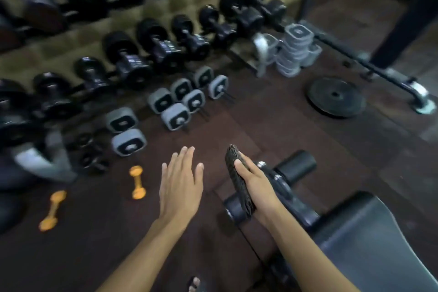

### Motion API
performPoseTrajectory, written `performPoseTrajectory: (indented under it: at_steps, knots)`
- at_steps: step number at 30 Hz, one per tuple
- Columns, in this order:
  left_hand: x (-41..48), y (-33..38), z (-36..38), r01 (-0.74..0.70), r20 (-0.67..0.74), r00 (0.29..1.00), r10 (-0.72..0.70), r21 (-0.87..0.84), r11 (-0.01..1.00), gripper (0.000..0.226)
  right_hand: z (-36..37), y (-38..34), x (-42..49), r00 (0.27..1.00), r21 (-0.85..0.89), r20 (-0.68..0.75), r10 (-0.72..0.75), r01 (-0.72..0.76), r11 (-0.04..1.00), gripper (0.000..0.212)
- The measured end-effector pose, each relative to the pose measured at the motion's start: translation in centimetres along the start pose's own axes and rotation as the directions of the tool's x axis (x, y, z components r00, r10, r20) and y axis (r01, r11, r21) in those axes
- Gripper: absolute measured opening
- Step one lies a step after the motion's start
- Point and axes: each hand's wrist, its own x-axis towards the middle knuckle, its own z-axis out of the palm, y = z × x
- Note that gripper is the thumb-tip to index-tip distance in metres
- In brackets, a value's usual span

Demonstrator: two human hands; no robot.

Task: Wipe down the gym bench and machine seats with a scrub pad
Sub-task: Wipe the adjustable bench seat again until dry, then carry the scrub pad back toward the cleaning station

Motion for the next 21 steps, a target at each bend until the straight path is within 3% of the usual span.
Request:
performPoseTrajectory:
  at_steps: [4,9,13,18,21]
  knots:
    - [0.3,-9.4,-11.6,0.181,-0.108,0.978,-0.180,-0.001,0.983,0.050,14.6,-4.0,-0.5,0.974,-0.118,0.222,0.050,-0.024,0.993,0.030]
    - [-3.3,-21.0,-23.7,0.402,-0.212,0.894,-0.395,-0.012,0.916,0.047,32.7,-6.4,-3.6,0.895,-0.265,0.440,0.078,0.047,0.963,0.025]
    - [-8.2,-29.1,-30.9,0.532,-0.290,0.795,-0.533,-0.089,0.842,0.043,45.5,-6.2,-7.3,0.808,-0.344,0.571,0.144,0.076,0.936,0.032]
    - [-13.8,-38.0,-36.9,0.687,-0.335,0.630,-0.701,-0.181,0.704,0.045,58.6,-3.5,-12.3,0.650,-0.413,0.726,0.227,0.147,0.899,0.025]
    - [-16.3,-43.1,-38.9,0.752,-0.321,0.524,-0.789,-0.259,0.606,0.044,65.6,-0.7,-13.7,0.555,-0.475,0.767,0.324,0.150,0.867,0.036]
